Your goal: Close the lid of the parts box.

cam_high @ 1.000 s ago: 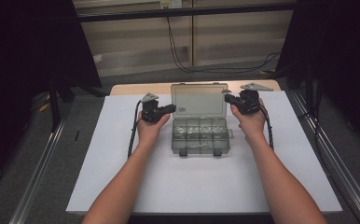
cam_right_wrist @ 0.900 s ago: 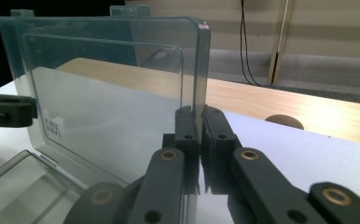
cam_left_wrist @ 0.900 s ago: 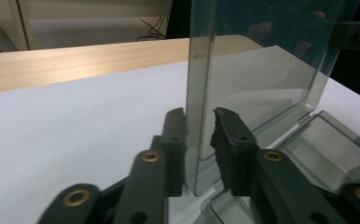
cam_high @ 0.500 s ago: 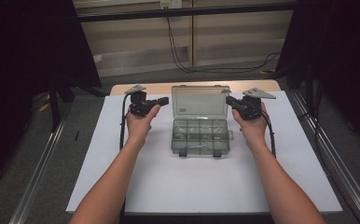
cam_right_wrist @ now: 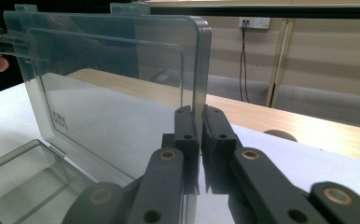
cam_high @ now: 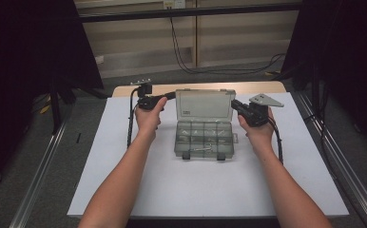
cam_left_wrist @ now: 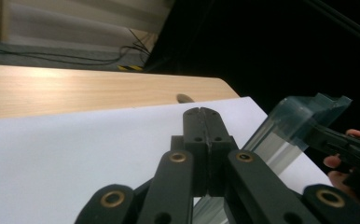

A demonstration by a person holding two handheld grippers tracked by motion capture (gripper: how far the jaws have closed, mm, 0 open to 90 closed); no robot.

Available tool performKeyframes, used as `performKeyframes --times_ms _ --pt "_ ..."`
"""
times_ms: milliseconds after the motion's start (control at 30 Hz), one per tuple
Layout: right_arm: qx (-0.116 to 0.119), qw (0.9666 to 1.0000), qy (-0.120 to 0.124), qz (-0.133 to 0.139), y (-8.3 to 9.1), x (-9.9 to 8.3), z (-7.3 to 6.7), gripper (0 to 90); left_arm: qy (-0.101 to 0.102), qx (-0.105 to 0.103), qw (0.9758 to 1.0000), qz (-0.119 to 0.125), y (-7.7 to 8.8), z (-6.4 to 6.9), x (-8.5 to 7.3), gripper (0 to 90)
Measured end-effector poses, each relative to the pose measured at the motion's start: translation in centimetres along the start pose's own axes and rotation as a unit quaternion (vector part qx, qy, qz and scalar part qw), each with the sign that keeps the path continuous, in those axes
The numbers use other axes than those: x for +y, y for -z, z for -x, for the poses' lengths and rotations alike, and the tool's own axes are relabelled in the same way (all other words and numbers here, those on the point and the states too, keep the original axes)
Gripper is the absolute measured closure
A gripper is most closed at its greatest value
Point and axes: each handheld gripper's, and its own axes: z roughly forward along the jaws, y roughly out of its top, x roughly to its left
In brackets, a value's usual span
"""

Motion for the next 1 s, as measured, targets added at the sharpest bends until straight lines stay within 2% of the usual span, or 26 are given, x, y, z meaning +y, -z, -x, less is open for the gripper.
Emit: performKeyframes --times_ms 133,267,367,433,500,567,667,733,800,833,900,933,967,1000 --pt "0.006 1.0 0.003 -0.004 0.2 0.1 0.1 85.2 -0.01 -0.008 0.9999 -0.004 -0.2 0.6 -0.1 90.0" --pt "0.02 0.9996 -0.018 -0.009 0.5 0.1 0.3 82.1 -0.011 -0.018 0.9998 -0.002 0.1 0.6 -0.2 90.0" --pt "0.038 0.9986 -0.034 -0.009 1.2 0.0 0.5 68.2 -0.015 -0.024 0.9996 -0.004 0.4 0.9 -0.3 90.0" --pt "0.043 0.9982 -0.042 -0.006 1.9 -0.1 0.6 57.8 -0.019 -0.037 0.9991 -0.006 0.5 1.0 -0.4 90.0" --pt "0.046 0.9979 -0.045 -0.002 2.8 -0.2 0.7 54.0 -0.029 -0.041 0.9987 -0.005 0.6 1.2 -0.6 90.0" --pt "0.046 0.9978 -0.046 0.006 3.8 -0.3 0.9 56.2 -0.025 -0.042 0.9988 0.0 0.7 1.6 -0.9 90.0" --pt "0.037 0.9981 -0.047 0.012 5.0 0.0 1.2 67.1 -0.037 -0.045 0.9983 -0.001 1.0 2.0 -1.2 90.0" --pt "0.008 0.9995 -0.028 -0.007 5.3 0.3 0.9 73.8 -0.049 -0.042 0.9979 -0.002 1.3 2.3 -1.3 90.0" --pt "-0.017 0.9993 -0.02 -0.025 5.2 0.7 0.5 82.3 -0.055 -0.042 0.9976 -0.001 1.6 2.7 -1.5 90.0" --pt "-0.025 0.999 -0.024 -0.03 5.2 0.8 0.4 86.2 -0.059 -0.04 0.9974 -0.001 1.8 2.8 -1.5 90.0" --pt "-0.021 0.9987 -0.036 -0.03 5.1 1.0 0.1 90.0 -0.07 -0.038 0.9968 -0.004 2.2 3.0 -1.7 90.0" --pt "-0.019 0.9988 -0.032 -0.032 5.1 1.1 -0.1 90.0 -0.067 -0.041 0.9969 -0.002 2.3 3.1 -1.8 90.0" --pt "-0.022 0.9988 -0.028 -0.035 5.1 1.2 -0.3 90.0 -0.073 -0.037 0.9966 -0.003 2.5 3.2 -1.9 90.0" --pt "-0.021 0.9987 -0.033 -0.033 5.0 1.3 -0.5 90.0 -0.073 -0.036 0.9967 -0.003 2.7 3.4 -2.0 90.0"
